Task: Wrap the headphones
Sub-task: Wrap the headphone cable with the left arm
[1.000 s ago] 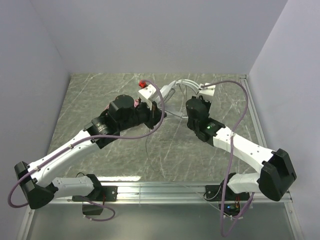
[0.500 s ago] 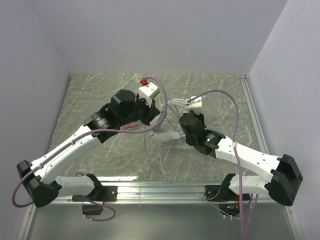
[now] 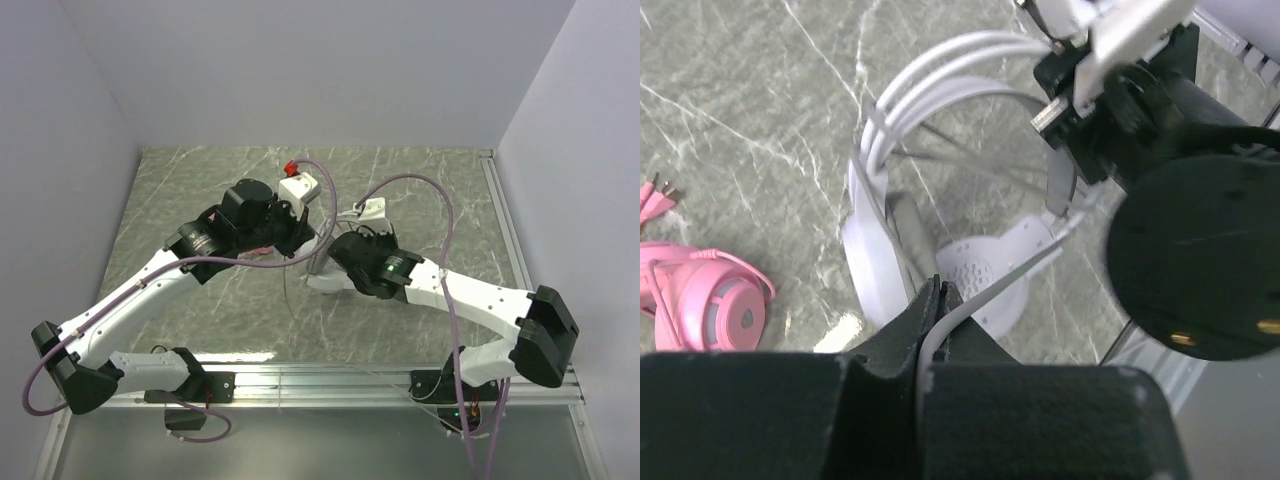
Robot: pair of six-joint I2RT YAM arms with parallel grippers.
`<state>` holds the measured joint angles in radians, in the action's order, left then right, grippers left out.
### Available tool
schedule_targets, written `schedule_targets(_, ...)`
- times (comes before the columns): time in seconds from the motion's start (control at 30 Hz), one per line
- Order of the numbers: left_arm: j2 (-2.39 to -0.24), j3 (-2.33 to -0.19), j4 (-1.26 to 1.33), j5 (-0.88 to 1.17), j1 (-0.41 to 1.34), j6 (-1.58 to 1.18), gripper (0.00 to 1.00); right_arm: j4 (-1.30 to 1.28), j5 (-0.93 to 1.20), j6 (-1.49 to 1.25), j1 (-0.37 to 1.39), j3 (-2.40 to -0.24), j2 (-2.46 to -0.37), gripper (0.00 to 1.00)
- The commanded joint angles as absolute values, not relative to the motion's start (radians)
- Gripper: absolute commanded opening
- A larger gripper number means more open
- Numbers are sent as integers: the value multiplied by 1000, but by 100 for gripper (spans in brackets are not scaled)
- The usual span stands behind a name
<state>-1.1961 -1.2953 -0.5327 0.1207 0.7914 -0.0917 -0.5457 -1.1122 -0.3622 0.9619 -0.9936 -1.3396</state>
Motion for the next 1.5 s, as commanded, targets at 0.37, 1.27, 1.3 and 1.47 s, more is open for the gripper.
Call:
schedule_targets(0.37, -1184, -1482, -603, -121, 765, -11, 1, -752, -1183, -331, 945, -956, -1289, 0)
schedule_targets(1.27, -1167, -1367, -396, -210, 735, 216, 1, -854, -890, -199, 1052, -989, -1046, 0)
schedule_targets(1.3, -1166, -1362, -384, -221, 733, 216, 1, -856, -870, -193, 1057, -989, -1042, 0)
schedule_targets(1.47, -1144, -1310, -284, -66, 690, 181, 0, -812, -773, -172, 1083, -983, -1029, 0)
